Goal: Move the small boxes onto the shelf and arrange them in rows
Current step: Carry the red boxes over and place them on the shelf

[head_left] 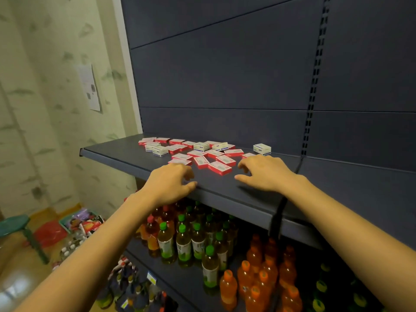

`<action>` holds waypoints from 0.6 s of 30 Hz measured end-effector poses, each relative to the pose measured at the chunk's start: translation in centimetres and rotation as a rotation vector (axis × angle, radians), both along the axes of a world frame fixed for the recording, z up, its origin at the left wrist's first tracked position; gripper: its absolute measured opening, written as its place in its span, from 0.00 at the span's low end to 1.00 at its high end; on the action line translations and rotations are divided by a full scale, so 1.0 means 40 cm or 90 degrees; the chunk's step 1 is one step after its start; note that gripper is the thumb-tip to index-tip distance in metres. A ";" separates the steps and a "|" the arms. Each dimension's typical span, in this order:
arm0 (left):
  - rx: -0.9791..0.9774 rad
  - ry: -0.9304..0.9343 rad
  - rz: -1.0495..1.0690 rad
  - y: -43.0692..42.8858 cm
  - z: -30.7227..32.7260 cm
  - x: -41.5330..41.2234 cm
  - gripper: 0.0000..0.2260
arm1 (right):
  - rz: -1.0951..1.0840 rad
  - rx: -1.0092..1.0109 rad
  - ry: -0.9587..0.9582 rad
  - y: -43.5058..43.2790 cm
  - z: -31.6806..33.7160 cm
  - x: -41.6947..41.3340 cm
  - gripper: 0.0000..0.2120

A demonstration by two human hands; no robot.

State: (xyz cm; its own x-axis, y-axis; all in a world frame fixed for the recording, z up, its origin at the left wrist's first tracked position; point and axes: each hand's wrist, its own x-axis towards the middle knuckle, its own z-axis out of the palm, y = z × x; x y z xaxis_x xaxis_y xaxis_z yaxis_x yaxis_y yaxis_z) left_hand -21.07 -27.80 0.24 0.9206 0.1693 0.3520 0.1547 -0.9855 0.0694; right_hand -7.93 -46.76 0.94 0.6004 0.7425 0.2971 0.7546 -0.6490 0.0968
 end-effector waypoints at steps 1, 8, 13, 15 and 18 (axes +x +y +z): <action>0.000 0.003 -0.002 0.023 0.006 0.022 0.15 | -0.015 -0.010 -0.005 0.023 0.001 0.022 0.23; -0.031 -0.014 -0.050 0.158 0.022 0.152 0.13 | -0.096 -0.057 0.017 0.160 -0.026 0.120 0.29; -0.033 -0.011 -0.102 0.245 0.033 0.238 0.12 | -0.120 -0.038 0.012 0.197 -0.049 0.139 0.28; -0.059 -0.004 -0.145 0.275 0.039 0.275 0.12 | -0.125 -0.021 -0.005 0.208 -0.064 0.139 0.27; -0.081 0.023 -0.229 0.304 0.050 0.333 0.12 | -0.146 -0.003 -0.013 0.221 -0.079 0.132 0.26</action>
